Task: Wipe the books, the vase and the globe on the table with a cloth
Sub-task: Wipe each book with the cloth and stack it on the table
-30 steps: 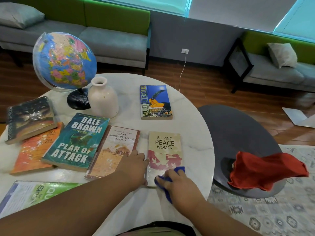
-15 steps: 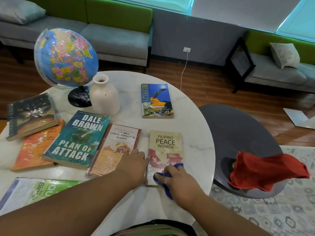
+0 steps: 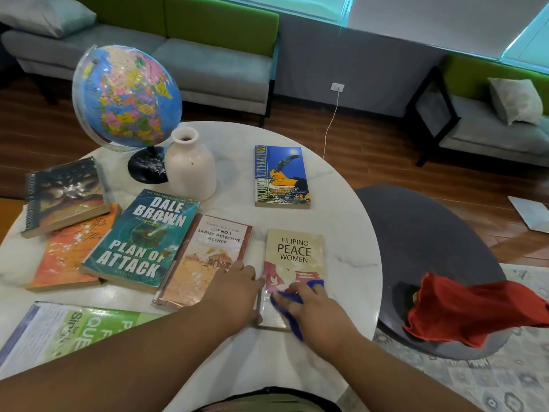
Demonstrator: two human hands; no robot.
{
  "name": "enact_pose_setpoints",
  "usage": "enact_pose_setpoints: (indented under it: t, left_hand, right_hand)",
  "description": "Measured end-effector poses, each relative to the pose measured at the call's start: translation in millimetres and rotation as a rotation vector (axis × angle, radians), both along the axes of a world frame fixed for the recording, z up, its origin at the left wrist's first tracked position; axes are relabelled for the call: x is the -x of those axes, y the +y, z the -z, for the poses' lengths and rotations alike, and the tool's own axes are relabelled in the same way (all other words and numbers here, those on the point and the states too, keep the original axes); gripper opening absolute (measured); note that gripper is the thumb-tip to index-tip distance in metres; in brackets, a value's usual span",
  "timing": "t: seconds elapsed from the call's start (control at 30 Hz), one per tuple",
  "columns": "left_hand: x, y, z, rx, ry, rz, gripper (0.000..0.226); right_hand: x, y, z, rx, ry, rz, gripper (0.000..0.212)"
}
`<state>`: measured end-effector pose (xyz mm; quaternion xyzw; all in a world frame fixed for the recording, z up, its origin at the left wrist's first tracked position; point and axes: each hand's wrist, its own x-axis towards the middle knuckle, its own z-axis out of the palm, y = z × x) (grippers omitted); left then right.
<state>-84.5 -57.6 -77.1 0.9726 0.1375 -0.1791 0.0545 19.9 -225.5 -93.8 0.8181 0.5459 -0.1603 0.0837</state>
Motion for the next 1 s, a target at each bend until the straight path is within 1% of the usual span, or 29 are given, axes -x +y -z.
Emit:
enact_pose_setpoints:
  t: [0.07,0.13,0.2,0.3,0.37,0.43,0.5,0.57,0.6,0.67,0.77,0.83,0.9,1.0]
  left_hand:
    - [-0.1,-0.4,-0.1,-0.011,-0.008,-0.005,0.077]
    - [-0.2,-2.0,0.2,-0.015,-0.011,-0.020,0.077]
    - [-0.2,-3.5,0.1,-0.014,-0.009,-0.033,0.077]
    - [-0.3,-4.2,-0.5,-0.006,-0.011,-0.050,0.076]
    - [-0.9,-5.3,-1.2,0.004,-0.009,-0.062,0.077]
    - [-1.8,-6.8,-1.2,0.014,-0.004,-0.076,0.080]
    - [-2.7,-7.3,-0.1,0.018,-0.006,-0.093,0.084]
    - [-3.2,-7.1,0.6,0.015,-0.009,-0.106,0.084]
    - [-3.2,-7.0,0.6,0.018,-0.010,-0.114,0.084]
    - [-2.8,-6.8,0.3,0.025,-0.005,-0.130,0.083]
    - [-2.3,-5.7,-0.4,0.029,0.017,-0.148,0.082]
    - [-2.9,-5.7,-1.6,0.020,0.031,-0.146,0.083]
    - [-3.8,-6.3,-2.9,0.008,0.035,-0.141,0.082]
    - [-4.5,-8.8,-4.0,0.000,0.024,-0.148,0.083]
  right_hand:
    - [-19.1,4.3,-0.5,0.002,-0.031,0.141,0.074]
    - [-27.9,8.2,-2.4,0.023,-0.070,0.216,0.076]
    - [-20.4,9.8,-3.8,0.037,-0.077,0.171,0.080]
    - [1.2,6.3,-3.8,0.053,-0.041,-0.075,0.078]
    - [1.4,7.0,-2.5,0.042,-0.024,-0.165,0.077]
    - [-9.7,14.1,-1.5,0.022,-0.036,-0.130,0.076]
    - [-26.4,26.5,-3.1,0.009,-0.049,-0.002,0.074]
    - [-41.4,38.9,-6.2,0.034,-0.064,0.096,0.079]
    - [-45.6,42.7,-7.2,0.048,-0.079,0.107,0.081]
    - [-42.1,42.8,-8.5,0.055,-0.087,0.059,0.082]
    - [-24.4,28.2,-1.9,0.036,-0.048,-0.145,0.079]
    - [-24.1,23.8,0.2,0.017,-0.017,-0.203,0.077]
    - [-37.8,32.6,-0.3,0.015,-0.029,-0.168,0.074]
    - [-61.7,54.1,-3.4,0.043,-0.033,-0.013,0.075]
